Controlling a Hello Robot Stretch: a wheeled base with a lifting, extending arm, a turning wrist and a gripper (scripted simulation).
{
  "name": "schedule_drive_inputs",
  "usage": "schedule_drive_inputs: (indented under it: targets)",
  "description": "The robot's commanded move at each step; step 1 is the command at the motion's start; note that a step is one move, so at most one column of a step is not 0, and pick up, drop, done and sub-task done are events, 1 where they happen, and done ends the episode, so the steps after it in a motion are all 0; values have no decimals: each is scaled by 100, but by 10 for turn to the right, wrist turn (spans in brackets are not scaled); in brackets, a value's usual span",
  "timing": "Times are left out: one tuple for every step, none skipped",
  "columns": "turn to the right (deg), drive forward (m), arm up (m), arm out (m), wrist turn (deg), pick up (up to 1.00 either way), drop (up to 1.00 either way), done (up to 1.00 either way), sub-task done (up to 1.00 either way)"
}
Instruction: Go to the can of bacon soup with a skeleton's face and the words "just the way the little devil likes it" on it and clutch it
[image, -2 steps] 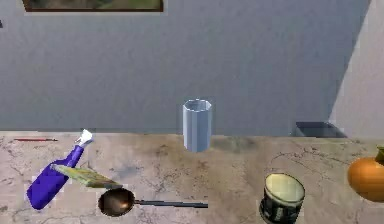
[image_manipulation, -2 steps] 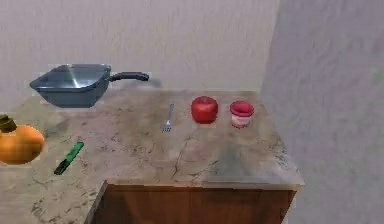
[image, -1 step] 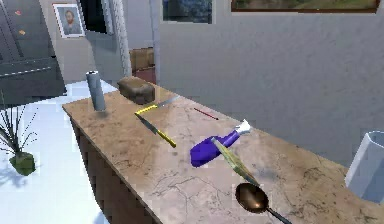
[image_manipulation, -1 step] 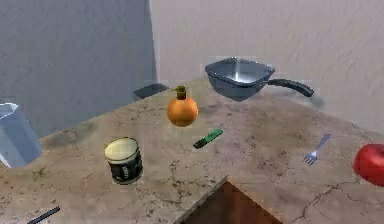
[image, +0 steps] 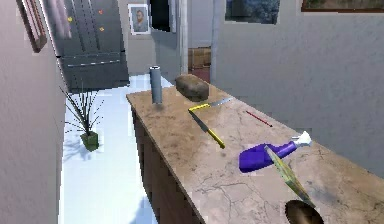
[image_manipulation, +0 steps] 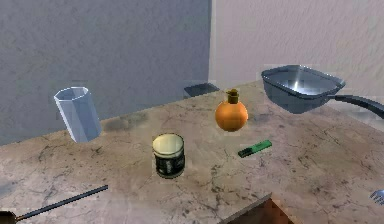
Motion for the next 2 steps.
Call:
schedule_drive_inputs:
  targets:
    - [0, 0, 50, 0, 0, 0, 0, 0, 0]
    - [0, 0, 38, 0, 0, 0, 0, 0, 0]
